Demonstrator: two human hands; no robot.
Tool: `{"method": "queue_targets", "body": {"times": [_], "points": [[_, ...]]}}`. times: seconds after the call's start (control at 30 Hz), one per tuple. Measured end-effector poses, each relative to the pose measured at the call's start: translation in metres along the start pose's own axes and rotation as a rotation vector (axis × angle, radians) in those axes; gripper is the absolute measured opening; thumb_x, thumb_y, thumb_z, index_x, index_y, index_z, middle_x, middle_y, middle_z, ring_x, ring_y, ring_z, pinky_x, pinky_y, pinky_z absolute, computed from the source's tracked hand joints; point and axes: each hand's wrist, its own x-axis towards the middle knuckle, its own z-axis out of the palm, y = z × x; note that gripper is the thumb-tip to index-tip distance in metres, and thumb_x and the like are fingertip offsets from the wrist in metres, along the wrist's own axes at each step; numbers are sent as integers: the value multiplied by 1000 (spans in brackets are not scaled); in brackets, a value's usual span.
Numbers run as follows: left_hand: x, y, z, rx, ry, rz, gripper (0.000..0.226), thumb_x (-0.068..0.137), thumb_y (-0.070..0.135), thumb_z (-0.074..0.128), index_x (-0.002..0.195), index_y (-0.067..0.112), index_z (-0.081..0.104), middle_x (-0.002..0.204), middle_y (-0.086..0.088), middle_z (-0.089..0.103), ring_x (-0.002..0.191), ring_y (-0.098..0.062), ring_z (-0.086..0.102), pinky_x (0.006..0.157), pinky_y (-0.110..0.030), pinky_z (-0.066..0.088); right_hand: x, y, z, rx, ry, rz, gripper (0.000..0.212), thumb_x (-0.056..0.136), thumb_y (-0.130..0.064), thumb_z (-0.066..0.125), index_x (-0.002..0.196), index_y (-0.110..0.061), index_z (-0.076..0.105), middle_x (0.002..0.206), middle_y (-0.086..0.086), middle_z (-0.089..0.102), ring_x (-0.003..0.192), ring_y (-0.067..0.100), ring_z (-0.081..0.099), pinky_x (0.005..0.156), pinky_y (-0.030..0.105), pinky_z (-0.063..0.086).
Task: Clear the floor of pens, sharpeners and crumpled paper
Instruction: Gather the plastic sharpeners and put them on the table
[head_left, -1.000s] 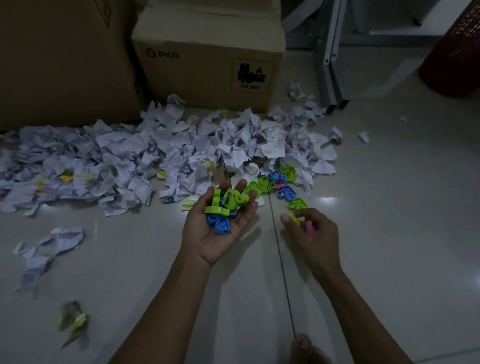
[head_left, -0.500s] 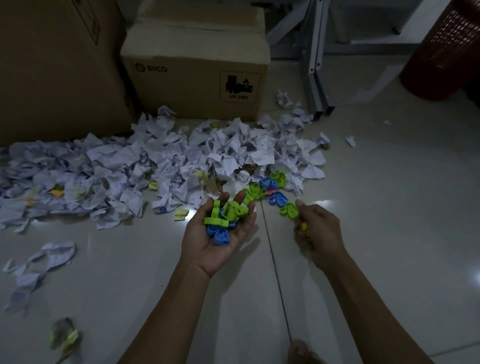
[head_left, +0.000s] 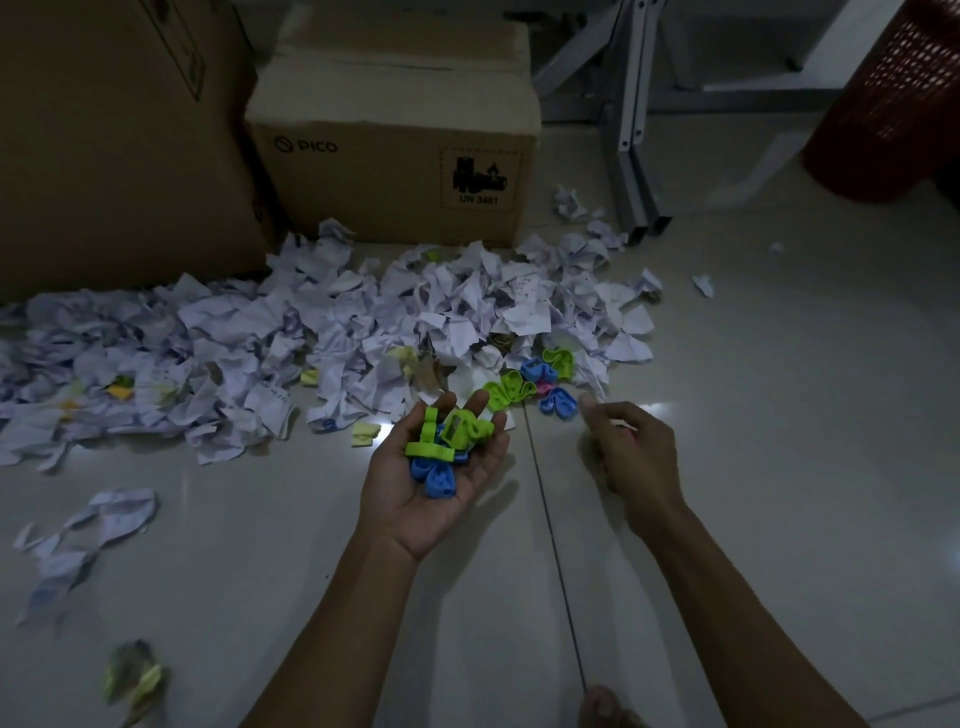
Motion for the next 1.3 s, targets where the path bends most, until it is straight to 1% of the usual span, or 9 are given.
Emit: {"method": "queue_targets", "body": {"times": [0.1, 0.33, 0.47, 0.6, 0.67, 0.73, 0.87, 1.1, 1.3], "points": [[1, -2, 0, -3, -4, -9, 28, 92, 30, 51, 94, 7, 66, 126, -18, 62, 110, -43, 60, 90, -56, 49, -1, -6, -9, 684, -296, 455, 34, 88, -45, 55, 80, -12, 58, 67, 6, 54, 46, 15, 43, 38, 16, 19], [3, -5, 1, 9, -5, -24, 30, 89, 30, 52, 87, 6, 70, 126, -17, 62, 113, -42, 58, 89, -54, 51, 9, 4, -18, 1086, -441, 413, 57, 47, -23, 69, 102, -9, 76, 114, 16, 69, 73, 30, 66, 52, 26, 49], [2, -4, 1, 5, 3, -21, 29, 90, 30, 52, 90, 7, 69, 127, -18, 62, 115, -42, 57, 89, -55, 51, 13, -8, -12, 964, -370, 467, 28, 64, -37, 74, 73, -12, 71, 93, 9, 71, 67, 22, 64, 51, 22, 45], [2, -2, -2, 3, 9, -11, 27, 91, 30, 52, 95, 8, 66, 127, -18, 62, 113, -42, 58, 88, -55, 51, 17, -12, 2, 462, -154, 364, 34, 87, -33, 69, 65, -12, 53, 66, 7, 57, 50, 16, 47, 39, 20, 30], [2, -2, -3, 8, 14, -6, 28, 93, 32, 51, 99, 9, 65, 127, -17, 62, 111, -42, 60, 88, -54, 52, 18, -9, 8, 38, -14, 94, 31, 85, -36, 71, 72, -11, 59, 71, 8, 61, 55, 20, 53, 44, 23, 37], [2, -1, -3, 8, 15, -2, 28, 93, 32, 50, 101, 9, 64, 126, -17, 62, 109, -43, 61, 88, -54, 52, 21, -4, 13, -435, 62, -156, 30, 80, -48, 71, 89, -21, 65, 90, 3, 68, 81, 22, 63, 63, 29, 47], [2, 0, -3, -9, 5, -3, 28, 92, 31, 51, 103, 9, 64, 125, -18, 63, 105, -44, 63, 88, -55, 51, 24, -2, 24, -838, 9, -169, 51, 75, -60, 68, 117, -34, 56, 113, 5, 65, 106, 29, 58, 80, 35, 46], [1, 3, -4, -39, 10, 9, 28, 93, 31, 51, 98, 7, 65, 123, -20, 63, 108, -44, 61, 91, -57, 47, 12, 3, 22, -649, 36, -212, 37, 74, -50, 75, 101, -26, 65, 95, -3, 64, 85, 17, 61, 66, 28, 44], [4, 2, -7, -27, 21, 13, 26, 91, 30, 53, 96, 7, 66, 121, -19, 65, 106, -44, 62, 89, -57, 49, -17, -23, 19, 139, -233, -90, 21, 73, -24, 83, 88, -18, 70, 66, 2, 59, 50, 13, 46, 43, 19, 36]]}}
